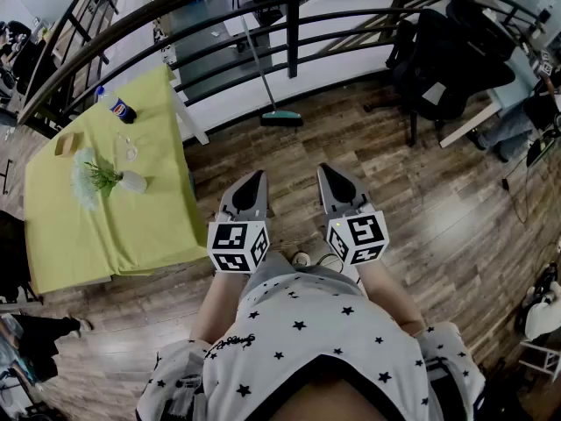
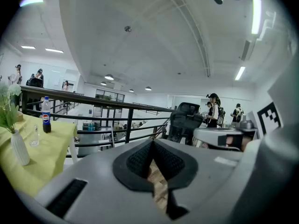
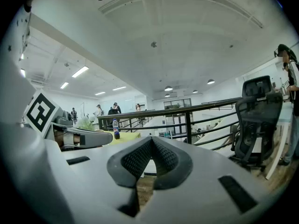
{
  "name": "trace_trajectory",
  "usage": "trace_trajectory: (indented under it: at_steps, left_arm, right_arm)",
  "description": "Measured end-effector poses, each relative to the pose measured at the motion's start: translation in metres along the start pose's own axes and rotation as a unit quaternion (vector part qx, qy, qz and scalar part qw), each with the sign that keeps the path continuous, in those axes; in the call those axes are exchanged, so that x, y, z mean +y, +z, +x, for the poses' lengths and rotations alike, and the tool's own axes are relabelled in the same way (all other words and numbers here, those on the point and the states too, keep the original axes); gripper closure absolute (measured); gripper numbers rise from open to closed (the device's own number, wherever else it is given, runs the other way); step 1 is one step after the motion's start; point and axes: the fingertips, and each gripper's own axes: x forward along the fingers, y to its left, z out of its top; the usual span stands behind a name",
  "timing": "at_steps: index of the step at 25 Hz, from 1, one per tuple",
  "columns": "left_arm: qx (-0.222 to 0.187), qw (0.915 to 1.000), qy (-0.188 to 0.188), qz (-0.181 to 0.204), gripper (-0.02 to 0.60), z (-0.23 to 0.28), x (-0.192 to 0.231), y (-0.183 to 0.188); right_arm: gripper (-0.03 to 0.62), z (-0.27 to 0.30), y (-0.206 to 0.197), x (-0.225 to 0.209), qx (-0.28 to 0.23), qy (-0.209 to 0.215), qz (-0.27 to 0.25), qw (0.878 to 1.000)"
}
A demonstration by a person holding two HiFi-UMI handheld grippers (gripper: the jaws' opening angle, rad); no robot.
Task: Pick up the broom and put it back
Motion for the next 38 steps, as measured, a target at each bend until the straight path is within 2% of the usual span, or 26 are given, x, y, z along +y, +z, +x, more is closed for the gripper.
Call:
trace_trajectory:
  at_steps: [3, 16, 24, 29, 38]
  left_arm:
    - [-0.001, 0.9999, -0.006, -0.012, 0.571, -0.007, -0.006, -0.003]
    - [-0.004, 0.9999, -0.001, -0.011, 0.571, -0.036, -0.015, -0.010]
    - [-0.001, 0.9997, 0.014, -0.022, 0.571, -0.044, -0.020, -0.018]
    - [0.006, 0.9992, 0.020, -0.035, 0.571, -0.038, -0.017, -0.023]
    - [0.007, 0.9990, 0.019, -0.039, 0.571, -0.003, -0.005, -0.016]
  right_arm:
    - [0.600, -0.008, -0.001, 0.010, -0.002, 0.006, -0.003, 1.000]
    - [0.600, -0.024, 0.004, 0.028, -0.014, 0.014, -0.002, 1.000]
    - [0.600, -0.030, 0.005, 0.025, -0.027, 0.033, 0.041, 0.998]
    - [0.600, -0.024, 0.002, 0.027, -0.018, 0.042, 0.023, 0.999]
    - [0.600, 0.006, -0.003, 0.008, -0.002, 0.043, 0.031, 0.999]
